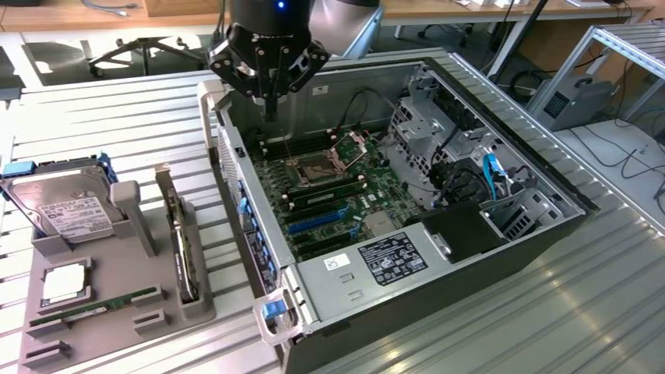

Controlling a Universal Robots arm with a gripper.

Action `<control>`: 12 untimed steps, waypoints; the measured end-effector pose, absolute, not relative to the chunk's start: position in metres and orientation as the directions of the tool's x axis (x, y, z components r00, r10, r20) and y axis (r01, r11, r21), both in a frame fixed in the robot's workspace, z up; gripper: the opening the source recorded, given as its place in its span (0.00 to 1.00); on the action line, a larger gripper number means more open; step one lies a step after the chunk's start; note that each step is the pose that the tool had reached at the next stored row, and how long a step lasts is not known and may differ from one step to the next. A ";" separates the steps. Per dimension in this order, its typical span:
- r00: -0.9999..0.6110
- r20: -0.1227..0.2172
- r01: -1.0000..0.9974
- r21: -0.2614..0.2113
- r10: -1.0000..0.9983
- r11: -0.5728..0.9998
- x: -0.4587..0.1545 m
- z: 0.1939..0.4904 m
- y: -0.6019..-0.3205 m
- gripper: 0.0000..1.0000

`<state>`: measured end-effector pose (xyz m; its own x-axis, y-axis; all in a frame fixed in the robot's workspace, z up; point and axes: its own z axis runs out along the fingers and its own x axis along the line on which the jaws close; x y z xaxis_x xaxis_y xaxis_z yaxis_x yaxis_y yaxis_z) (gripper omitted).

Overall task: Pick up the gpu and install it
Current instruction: 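Reach for the gpu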

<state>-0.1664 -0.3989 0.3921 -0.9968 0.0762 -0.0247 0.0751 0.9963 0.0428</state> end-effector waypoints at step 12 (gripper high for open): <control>-0.997 -0.025 0.075 0.043 0.076 0.996 -0.170 0.392 -0.399 0.11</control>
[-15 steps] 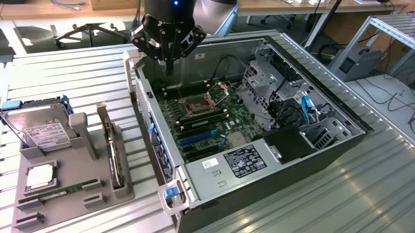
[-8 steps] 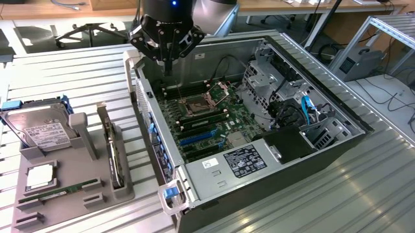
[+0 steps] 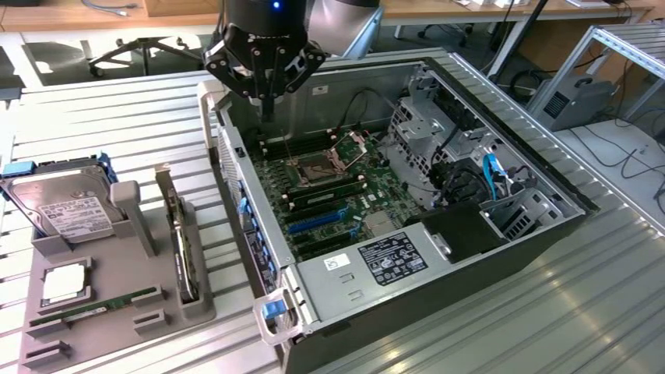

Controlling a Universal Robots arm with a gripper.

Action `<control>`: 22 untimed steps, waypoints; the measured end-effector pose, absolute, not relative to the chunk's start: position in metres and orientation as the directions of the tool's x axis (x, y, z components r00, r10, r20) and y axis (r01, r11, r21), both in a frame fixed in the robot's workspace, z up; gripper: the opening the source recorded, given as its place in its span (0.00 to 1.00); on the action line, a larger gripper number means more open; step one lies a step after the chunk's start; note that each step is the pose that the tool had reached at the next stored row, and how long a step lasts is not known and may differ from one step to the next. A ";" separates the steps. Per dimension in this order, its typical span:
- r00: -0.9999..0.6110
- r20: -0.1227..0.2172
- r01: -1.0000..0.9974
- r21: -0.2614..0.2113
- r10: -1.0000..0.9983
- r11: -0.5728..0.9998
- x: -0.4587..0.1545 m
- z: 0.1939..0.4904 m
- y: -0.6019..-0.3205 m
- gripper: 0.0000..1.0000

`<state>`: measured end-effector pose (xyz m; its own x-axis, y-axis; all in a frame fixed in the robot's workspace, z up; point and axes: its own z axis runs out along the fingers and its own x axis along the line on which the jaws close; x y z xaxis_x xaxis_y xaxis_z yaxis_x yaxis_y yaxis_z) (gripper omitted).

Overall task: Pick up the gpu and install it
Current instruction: 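Reach for the gpu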

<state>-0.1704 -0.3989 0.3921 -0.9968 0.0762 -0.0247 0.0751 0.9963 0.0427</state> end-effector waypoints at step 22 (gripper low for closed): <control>-0.997 -0.025 0.075 0.042 0.076 0.996 -0.177 0.392 -0.399 0.11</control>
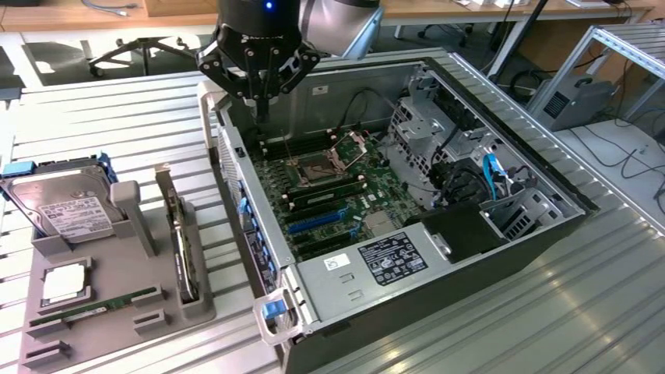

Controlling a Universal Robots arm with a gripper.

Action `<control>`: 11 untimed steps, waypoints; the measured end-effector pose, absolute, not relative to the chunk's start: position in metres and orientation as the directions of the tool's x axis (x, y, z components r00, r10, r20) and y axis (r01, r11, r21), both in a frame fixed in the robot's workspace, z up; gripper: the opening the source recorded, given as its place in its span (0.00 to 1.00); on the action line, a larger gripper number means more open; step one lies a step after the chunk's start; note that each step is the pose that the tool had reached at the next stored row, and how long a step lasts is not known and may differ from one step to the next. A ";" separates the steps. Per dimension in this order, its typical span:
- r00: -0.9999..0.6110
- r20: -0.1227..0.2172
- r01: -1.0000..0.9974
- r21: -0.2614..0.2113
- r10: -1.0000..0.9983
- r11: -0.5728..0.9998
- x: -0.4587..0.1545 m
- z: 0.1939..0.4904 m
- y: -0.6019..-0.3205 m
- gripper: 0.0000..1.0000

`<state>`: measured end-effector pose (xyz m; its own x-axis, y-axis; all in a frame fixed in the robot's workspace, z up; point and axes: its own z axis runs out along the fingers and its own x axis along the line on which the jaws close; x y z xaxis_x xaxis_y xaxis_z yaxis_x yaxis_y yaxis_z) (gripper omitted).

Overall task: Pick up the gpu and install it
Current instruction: 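Reach for the gpu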

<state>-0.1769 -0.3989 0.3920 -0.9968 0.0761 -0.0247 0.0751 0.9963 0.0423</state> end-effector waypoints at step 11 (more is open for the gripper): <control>-0.997 -0.025 0.075 0.042 0.076 0.996 -0.184 0.392 -0.399 0.11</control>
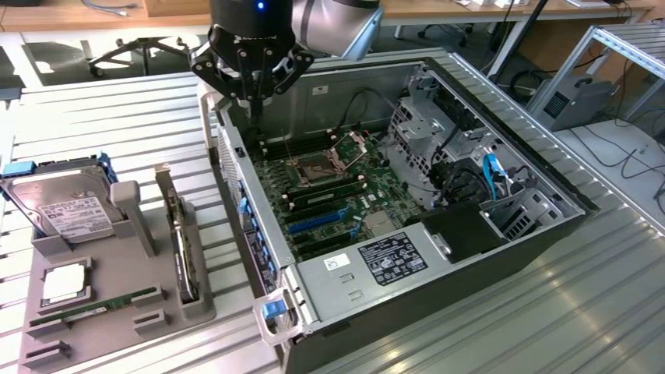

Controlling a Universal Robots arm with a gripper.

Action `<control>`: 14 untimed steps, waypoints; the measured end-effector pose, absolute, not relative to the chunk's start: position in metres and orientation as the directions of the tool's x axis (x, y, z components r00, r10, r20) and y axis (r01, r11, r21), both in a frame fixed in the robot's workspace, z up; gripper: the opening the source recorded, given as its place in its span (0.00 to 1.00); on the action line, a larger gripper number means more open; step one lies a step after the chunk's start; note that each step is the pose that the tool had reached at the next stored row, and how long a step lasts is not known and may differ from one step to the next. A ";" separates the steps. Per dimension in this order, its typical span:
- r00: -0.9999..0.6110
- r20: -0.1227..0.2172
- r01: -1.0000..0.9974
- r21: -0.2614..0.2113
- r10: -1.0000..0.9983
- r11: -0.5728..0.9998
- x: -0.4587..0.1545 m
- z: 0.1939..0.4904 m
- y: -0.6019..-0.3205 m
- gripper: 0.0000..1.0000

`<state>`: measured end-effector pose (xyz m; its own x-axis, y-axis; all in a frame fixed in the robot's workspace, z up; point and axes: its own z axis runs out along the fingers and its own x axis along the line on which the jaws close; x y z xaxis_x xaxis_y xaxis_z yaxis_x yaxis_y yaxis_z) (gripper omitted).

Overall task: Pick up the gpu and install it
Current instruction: 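Reach for the gpu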

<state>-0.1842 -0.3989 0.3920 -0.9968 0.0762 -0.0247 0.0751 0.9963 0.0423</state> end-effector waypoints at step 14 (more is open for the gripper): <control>-0.997 -0.025 0.075 0.042 0.076 0.996 -0.190 0.392 -0.399 0.11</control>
<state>-0.1896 -0.3989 0.3919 -0.9968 0.0762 -0.0247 0.0751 0.9963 0.0423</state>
